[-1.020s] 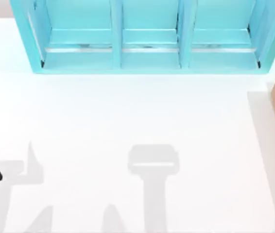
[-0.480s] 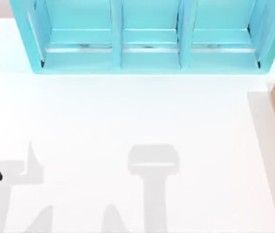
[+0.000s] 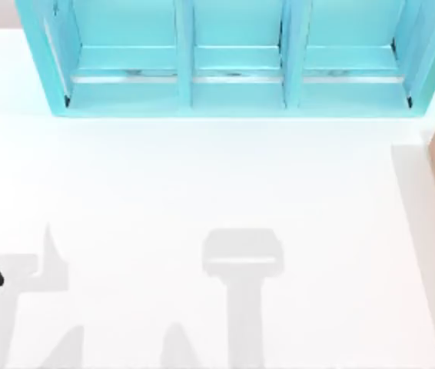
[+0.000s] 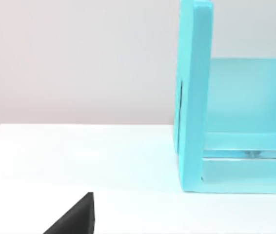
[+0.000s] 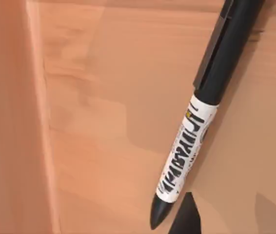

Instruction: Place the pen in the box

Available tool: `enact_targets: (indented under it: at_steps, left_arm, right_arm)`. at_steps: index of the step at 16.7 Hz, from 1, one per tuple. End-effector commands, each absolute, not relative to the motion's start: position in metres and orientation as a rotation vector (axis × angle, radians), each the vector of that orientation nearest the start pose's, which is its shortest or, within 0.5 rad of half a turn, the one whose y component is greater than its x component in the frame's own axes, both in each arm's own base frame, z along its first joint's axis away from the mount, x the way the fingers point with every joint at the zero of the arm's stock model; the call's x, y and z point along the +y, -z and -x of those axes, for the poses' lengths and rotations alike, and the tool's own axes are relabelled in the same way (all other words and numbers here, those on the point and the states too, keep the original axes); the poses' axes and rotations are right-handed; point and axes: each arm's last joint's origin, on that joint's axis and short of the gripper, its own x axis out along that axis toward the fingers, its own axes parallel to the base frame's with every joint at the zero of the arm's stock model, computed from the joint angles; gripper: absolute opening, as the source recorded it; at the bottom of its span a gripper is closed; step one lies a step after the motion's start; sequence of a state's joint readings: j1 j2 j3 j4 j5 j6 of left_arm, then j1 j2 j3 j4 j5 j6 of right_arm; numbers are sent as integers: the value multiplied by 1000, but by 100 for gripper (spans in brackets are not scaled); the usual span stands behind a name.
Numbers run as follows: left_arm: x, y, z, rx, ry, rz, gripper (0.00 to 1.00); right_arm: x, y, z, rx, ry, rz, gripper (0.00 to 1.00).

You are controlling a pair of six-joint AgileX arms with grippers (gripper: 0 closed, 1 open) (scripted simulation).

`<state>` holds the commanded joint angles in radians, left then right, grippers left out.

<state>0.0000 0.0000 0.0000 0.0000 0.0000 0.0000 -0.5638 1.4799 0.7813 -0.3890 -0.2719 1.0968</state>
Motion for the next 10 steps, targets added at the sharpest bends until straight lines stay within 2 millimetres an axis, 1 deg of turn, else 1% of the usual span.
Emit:
enact_targets:
  at_steps: [4, 5, 10]
  left_arm:
    - [-1, -160, -106, 0, 0, 0, 100]
    - [-1, -160, -106, 0, 0, 0, 100]
    - [-1, -160, -106, 0, 0, 0, 100]
  right_arm:
    - [-138, -164, -236, 785, 810, -1426, 98]
    - [-138, -164, -236, 785, 810, -1426, 100]
    - [-138, -164, -236, 785, 810, -1426, 100]
